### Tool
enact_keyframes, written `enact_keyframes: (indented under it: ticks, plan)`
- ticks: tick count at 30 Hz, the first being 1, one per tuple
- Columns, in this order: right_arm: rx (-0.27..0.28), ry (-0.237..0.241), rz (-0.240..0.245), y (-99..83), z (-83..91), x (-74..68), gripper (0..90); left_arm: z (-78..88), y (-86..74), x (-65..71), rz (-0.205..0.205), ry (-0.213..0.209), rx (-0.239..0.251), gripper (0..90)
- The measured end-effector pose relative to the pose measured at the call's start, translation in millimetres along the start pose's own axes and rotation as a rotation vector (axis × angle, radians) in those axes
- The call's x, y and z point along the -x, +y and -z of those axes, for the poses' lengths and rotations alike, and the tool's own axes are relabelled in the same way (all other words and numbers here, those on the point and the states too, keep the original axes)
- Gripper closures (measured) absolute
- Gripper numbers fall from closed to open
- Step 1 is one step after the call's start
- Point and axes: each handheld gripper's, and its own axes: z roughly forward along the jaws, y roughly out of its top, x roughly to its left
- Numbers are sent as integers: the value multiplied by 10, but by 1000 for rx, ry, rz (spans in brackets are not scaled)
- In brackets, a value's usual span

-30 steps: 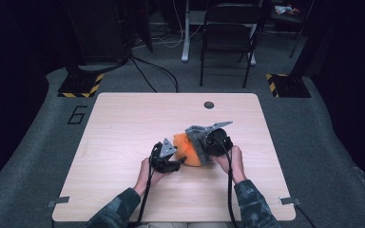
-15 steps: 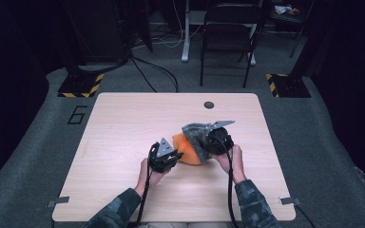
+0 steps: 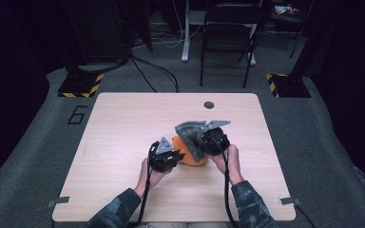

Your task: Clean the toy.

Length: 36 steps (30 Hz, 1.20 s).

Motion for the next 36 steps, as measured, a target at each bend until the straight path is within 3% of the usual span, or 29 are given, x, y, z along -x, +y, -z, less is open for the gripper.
enact_keyframes:
  ticks: [4, 7, 14, 36]
  plan:
    - [-32, -29, -2, -41, -38, 64, 753, -4, -15, -31, 8, -2, -4, 779]
    - [-55, -17, -50, -99, -68, 149, 753, -3, -21, -39, 15, -5, -7, 775]
    - [-99, -1, -92, -193, -111, 325, 753, -5, -24, -55, 2, -8, -8, 771]
    - [-215, -44, -193, -466, -292, 622, 749, -12, -39, -46, 0, -17, 1, 770]
